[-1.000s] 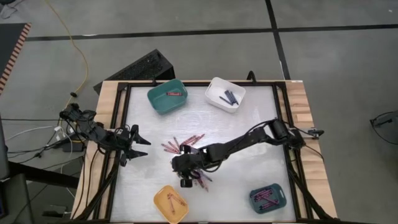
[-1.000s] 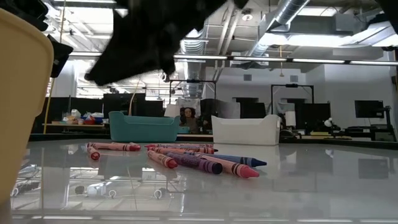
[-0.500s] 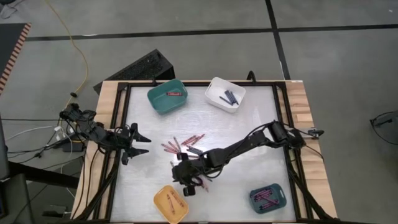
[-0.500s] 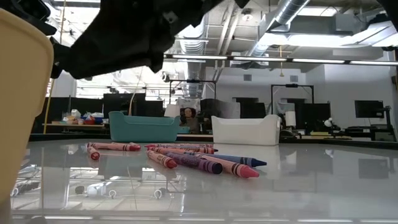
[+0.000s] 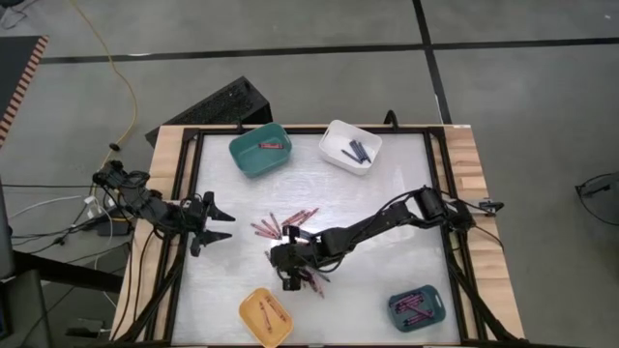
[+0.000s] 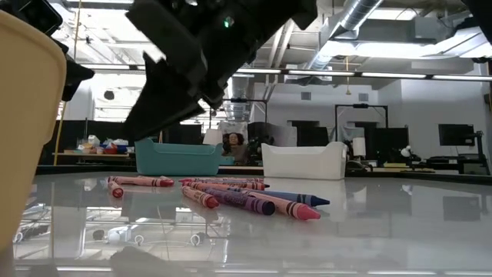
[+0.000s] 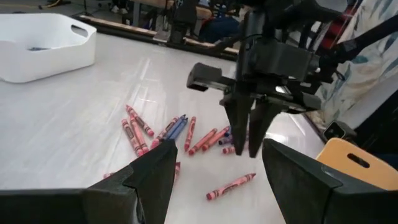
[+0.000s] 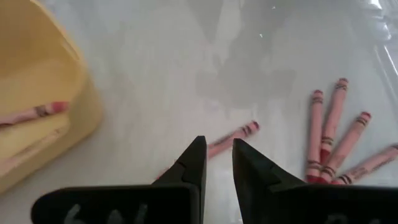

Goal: Sort crayons
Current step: Put the pink crayon into the yellow bin

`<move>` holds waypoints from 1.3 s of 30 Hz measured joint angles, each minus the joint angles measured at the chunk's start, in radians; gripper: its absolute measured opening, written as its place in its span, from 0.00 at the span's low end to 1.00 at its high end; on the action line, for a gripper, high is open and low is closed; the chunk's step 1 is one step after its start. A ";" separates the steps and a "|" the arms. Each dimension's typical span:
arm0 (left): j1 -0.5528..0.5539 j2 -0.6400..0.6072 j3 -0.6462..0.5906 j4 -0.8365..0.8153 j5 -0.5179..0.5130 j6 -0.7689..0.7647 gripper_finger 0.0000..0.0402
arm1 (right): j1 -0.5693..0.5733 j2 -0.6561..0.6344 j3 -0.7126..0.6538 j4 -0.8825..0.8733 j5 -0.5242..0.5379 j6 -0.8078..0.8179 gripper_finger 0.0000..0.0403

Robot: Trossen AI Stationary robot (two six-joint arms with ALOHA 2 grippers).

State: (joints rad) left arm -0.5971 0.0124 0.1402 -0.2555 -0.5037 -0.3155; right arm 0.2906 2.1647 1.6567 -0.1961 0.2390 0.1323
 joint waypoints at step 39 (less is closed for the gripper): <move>0.000 0.000 0.000 -0.009 -0.064 0.069 0.57 | -0.197 0.000 -0.003 -0.050 0.076 0.022 0.18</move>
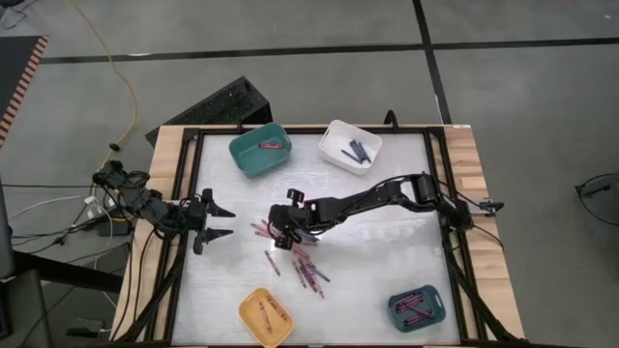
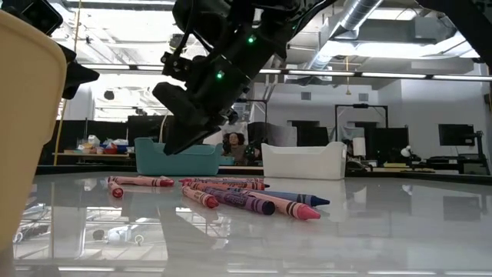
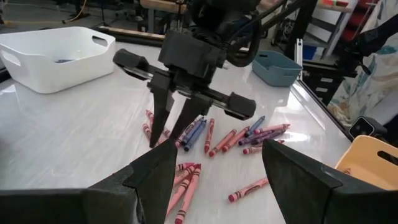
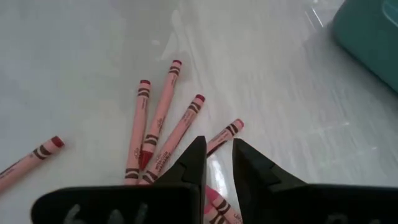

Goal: Sort crayons
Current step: Put the pink crayon into the yellow bin

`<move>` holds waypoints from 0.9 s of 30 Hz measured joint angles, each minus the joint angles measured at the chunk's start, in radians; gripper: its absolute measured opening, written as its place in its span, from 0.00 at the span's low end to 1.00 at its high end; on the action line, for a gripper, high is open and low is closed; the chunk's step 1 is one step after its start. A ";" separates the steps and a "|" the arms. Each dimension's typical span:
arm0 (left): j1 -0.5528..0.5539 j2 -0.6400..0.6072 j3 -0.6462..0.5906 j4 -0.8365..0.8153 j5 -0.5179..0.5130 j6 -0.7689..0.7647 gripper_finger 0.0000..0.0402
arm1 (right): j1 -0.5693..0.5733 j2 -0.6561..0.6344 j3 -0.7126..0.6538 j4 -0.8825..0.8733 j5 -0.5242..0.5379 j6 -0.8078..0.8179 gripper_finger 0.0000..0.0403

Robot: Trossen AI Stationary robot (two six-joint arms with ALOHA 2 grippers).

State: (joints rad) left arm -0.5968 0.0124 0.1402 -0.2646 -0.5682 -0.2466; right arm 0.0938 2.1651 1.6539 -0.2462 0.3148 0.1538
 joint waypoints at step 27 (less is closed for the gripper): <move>0.000 0.000 0.001 -0.006 -0.013 0.006 0.57 | -0.003 0.066 0.003 0.086 0.063 0.033 0.18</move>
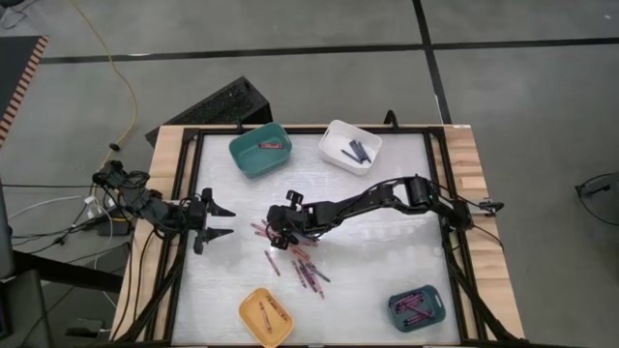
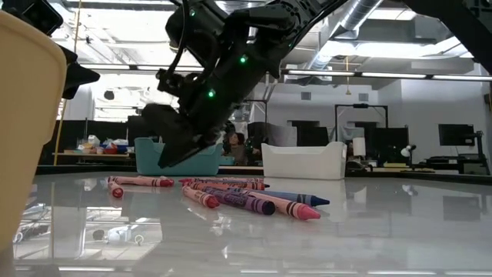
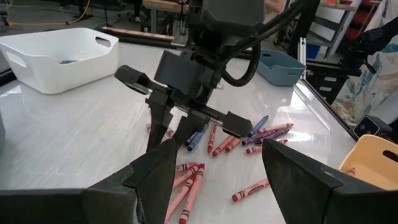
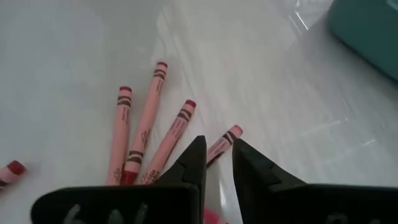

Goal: Sort crayons
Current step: Put the pink crayon into the yellow bin

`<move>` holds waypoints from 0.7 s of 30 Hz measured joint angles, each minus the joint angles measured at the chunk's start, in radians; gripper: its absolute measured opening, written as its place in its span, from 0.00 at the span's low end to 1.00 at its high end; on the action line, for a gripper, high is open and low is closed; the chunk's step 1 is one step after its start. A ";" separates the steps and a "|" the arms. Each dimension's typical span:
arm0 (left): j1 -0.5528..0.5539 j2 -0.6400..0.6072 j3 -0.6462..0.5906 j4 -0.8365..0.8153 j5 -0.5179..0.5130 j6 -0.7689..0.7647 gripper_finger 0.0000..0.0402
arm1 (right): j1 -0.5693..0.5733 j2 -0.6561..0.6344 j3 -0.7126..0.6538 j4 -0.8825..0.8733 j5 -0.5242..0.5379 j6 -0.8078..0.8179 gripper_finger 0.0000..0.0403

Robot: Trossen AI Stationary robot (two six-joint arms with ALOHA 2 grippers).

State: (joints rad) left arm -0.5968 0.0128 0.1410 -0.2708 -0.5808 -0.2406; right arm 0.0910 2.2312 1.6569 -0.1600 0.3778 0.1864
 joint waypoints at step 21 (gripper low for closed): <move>0.000 0.000 0.000 -0.002 -0.002 -0.016 0.57 | 0.006 0.060 0.002 -0.015 -0.021 0.102 0.15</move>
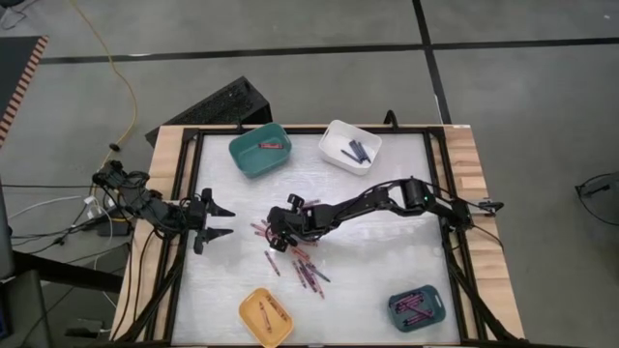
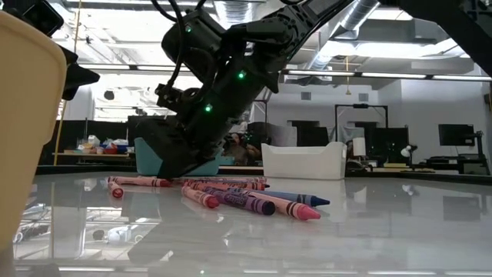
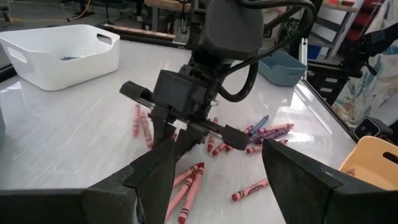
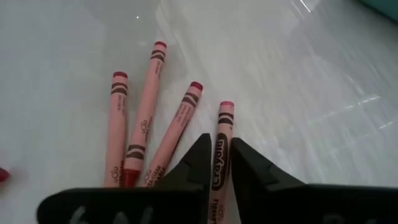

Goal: Sort crayons
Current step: Put the pink crayon into the yellow bin

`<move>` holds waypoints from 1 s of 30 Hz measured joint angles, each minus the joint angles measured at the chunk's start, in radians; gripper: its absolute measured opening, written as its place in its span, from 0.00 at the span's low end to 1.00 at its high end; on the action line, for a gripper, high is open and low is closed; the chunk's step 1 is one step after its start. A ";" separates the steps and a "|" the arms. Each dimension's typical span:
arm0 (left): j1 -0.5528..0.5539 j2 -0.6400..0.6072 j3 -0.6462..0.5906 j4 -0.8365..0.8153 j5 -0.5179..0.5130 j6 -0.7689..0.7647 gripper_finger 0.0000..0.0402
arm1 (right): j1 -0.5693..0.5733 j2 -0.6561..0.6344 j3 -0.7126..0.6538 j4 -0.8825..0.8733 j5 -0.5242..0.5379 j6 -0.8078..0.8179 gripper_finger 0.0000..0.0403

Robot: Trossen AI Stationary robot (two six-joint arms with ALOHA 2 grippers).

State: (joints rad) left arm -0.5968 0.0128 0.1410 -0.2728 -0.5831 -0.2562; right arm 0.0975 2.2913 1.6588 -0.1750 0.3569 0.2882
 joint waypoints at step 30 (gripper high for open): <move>0.000 0.000 0.000 -0.002 0.021 -0.083 0.57 | 0.280 -0.164 0.069 0.158 -0.356 -0.320 0.01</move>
State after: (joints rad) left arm -0.5969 0.0131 0.1406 -0.2748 -0.5624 -0.3397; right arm 0.3774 2.1273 1.7279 -0.0166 0.0009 -0.0320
